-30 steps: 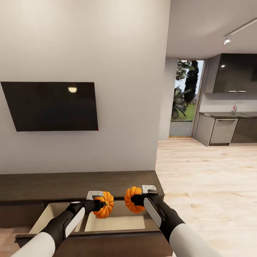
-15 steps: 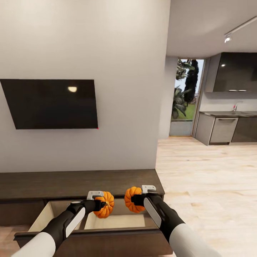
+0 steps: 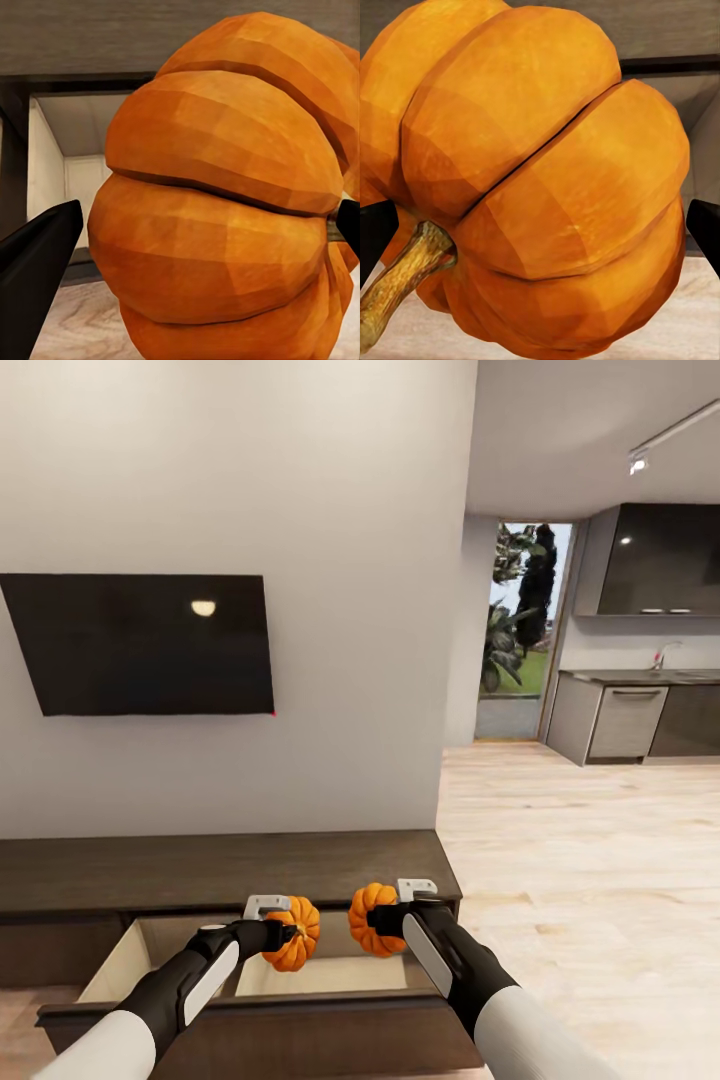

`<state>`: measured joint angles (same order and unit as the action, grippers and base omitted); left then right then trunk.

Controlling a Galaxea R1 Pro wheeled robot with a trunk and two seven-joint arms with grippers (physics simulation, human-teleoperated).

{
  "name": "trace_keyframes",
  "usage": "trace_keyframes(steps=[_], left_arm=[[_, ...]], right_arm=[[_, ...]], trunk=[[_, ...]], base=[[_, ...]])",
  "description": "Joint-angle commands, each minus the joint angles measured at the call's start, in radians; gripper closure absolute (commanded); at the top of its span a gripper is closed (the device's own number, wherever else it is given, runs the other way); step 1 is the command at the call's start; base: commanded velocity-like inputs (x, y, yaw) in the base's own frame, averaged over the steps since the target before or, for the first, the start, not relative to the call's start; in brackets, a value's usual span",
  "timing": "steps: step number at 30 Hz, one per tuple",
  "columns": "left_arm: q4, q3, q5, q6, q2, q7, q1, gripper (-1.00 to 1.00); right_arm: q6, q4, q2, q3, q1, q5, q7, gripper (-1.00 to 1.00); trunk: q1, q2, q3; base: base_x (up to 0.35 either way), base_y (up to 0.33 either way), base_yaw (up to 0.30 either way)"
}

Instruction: Place each of the two pumpkins and all three candles from the living room inside a cabinet in the living room (use any cabinet), then make sure every cabinet is closed, and position the cauldron so it is next to a table in the living room.

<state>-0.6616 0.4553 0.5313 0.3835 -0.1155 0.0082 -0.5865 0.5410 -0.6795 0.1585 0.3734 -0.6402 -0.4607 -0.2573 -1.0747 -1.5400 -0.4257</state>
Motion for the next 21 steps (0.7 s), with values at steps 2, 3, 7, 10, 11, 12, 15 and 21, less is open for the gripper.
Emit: trace_keyframes(steps=[2, 3, 7, 10, 11, 12, 15, 21], left_arm=[[-0.002, 0.003, 0.004, 0.003, -0.001, 0.0, -0.001, 1.0], [-0.002, 0.003, 0.004, 0.003, -0.001, 0.0, -0.001, 1.0], [-0.002, 0.003, 0.004, 0.003, -0.001, 0.0, -0.001, 1.0], [-0.003, 0.003, 0.004, 0.003, -0.001, 0.0, -0.001, 1.0], [-0.003, 0.003, 0.004, 0.003, -0.001, -0.001, -0.001, 1.0], [-0.003, 0.003, 0.004, 0.003, -0.001, -0.001, -0.001, 1.0], [-0.003, 0.003, 0.004, 0.003, -0.001, -0.001, -0.001, 1.0], [-0.003, 0.003, 0.004, 0.003, -0.001, -0.001, -0.001, 1.0]], right_arm=[[0.002, -0.002, -0.001, 0.004, -0.001, -0.01, -0.01, 1.0], [0.002, -0.002, -0.001, 0.004, -0.001, -0.01, -0.01, 1.0], [0.002, -0.002, -0.001, 0.004, -0.001, -0.01, -0.01, 1.0], [0.002, -0.002, -0.001, 0.005, -0.001, -0.01, -0.01, 1.0], [0.002, -0.002, -0.001, 0.005, -0.001, -0.01, -0.01, 1.0], [0.002, -0.002, -0.001, 0.004, -0.001, -0.01, -0.01, 1.0], [0.002, -0.002, -0.001, 0.004, -0.001, -0.01, -0.01, 1.0], [0.002, -0.002, -0.001, 0.004, -0.001, -0.01, -0.009, 1.0]], trunk=[[-0.008, -0.015, -0.007], [-0.012, -0.022, -0.011], [-0.027, -0.05, -0.023], [-0.038, -0.071, -0.033], [-0.042, -0.078, -0.036], [-0.046, -0.085, -0.039], [-0.058, -0.106, -0.048], [-0.081, -0.148, -0.067]], base=[[0.0, 0.0, 0.0], [0.0, 0.0, 0.0], [0.0, 0.0, 0.0], [0.0, 0.0, 0.0], [0.0, 0.0, 0.0], [0.0, 0.0, 0.0], [0.0, 0.0, 0.0], [0.0, 0.0, 0.0]])
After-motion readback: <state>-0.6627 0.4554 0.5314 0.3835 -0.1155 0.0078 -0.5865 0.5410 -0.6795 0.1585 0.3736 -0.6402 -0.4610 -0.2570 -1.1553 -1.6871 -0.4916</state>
